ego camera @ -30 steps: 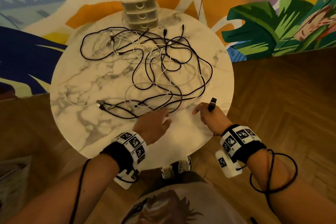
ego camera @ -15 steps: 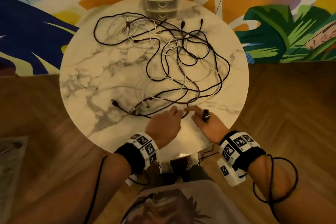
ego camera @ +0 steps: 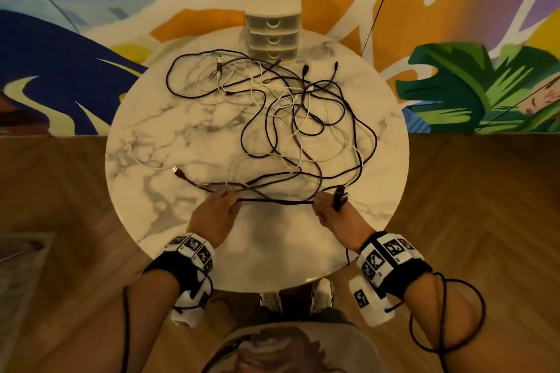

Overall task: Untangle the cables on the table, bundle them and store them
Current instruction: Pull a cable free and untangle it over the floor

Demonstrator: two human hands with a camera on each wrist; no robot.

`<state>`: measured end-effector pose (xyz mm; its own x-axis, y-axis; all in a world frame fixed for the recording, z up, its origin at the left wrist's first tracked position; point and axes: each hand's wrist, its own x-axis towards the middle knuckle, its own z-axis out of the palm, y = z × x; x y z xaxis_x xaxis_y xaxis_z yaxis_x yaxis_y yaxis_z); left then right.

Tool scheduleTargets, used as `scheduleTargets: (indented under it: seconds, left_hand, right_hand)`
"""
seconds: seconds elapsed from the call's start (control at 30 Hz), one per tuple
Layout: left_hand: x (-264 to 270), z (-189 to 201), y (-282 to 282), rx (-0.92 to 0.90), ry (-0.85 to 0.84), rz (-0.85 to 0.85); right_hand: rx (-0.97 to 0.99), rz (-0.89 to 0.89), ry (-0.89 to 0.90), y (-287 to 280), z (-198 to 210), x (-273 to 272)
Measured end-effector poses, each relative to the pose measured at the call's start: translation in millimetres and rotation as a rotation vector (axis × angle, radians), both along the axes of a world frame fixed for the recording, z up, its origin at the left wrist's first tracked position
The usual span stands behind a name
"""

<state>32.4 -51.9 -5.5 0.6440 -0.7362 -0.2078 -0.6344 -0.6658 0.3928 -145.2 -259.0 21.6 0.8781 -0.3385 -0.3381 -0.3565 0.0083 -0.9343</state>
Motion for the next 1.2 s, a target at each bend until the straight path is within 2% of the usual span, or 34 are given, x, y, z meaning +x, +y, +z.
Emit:
scheduleTargets:
  seconds: [0.07, 0.1, 0.13, 0.17, 0.23, 0.3, 0.33, 0.4, 0.47, 0.53, 0.57, 0.63, 0.7, 0.77, 0.83, 0.93, 1.2]
  left_hand:
    - [-6, 11, -5, 0.226, 0.154, -0.114]
    - [-10, 17, -9, 0.281, 0.211, -0.156]
    - [-14, 24, -13, 0.259, 0.252, -0.155]
    - [-18, 31, -19, 0.170, 0.296, -0.098]
    - [-23, 47, -37, -0.130, 0.386, 0.129]
    - [-23, 69, -58, -0.448, 0.524, 0.349]
    - [-24, 83, -68, -0.574, 0.600, 0.401]
    - [-28, 108, -88, -0.752, 0.769, 0.416]
    - [-34, 126, -100, -0.850, 0.948, 0.385]
    - [-42, 136, -108, -0.864, 1.014, 0.312]
    - [-46, 139, -112, -0.811, 0.961, 0.258]
    - [-54, 138, -119, -0.628, 0.738, 0.091]
    - [-61, 137, -124, -0.472, 0.519, -0.106]
    - [-66, 136, -127, -0.409, 0.388, -0.230]
    - [-70, 139, -130, -0.408, 0.283, -0.282]
    - [-75, 145, -134, -0.429, 0.156, -0.341]
    - [-75, 149, -134, -0.410, 0.088, -0.381]
  right_hand:
    - [0.057, -0.119, 0.043, -13, -3, -2]
    - [0.047, -0.160, 0.070, -21, -7, -3]
    - [0.014, -0.179, 0.105, -29, -10, -5]
    - [-0.020, -0.187, 0.141, -38, -12, -7]
    - [-0.092, -0.167, 0.226, -51, -14, -13]
    - [-0.186, -0.068, 0.301, -57, -13, -20]
    - [-0.222, 0.002, 0.334, -57, -10, -22]
    - [-0.223, 0.115, 0.380, -54, -5, -26]
    - [-0.254, 0.191, 0.402, -49, 0, -26]
    - [-0.360, 0.138, 0.325, -51, 8, -26]
    - [-0.361, 0.059, 0.229, -51, 15, -25]
    - [-0.261, -0.079, 0.018, -50, 34, -20]
    - [-0.079, -0.070, -0.091, -47, 55, -15]
    - [0.042, 0.047, -0.071, -41, 69, -11]
    - [0.055, 0.127, -0.005, -35, 75, -7]
    - [0.031, 0.074, 0.078, -29, 76, 0]
    - [-0.115, 0.182, 0.108, -25, 93, 8]
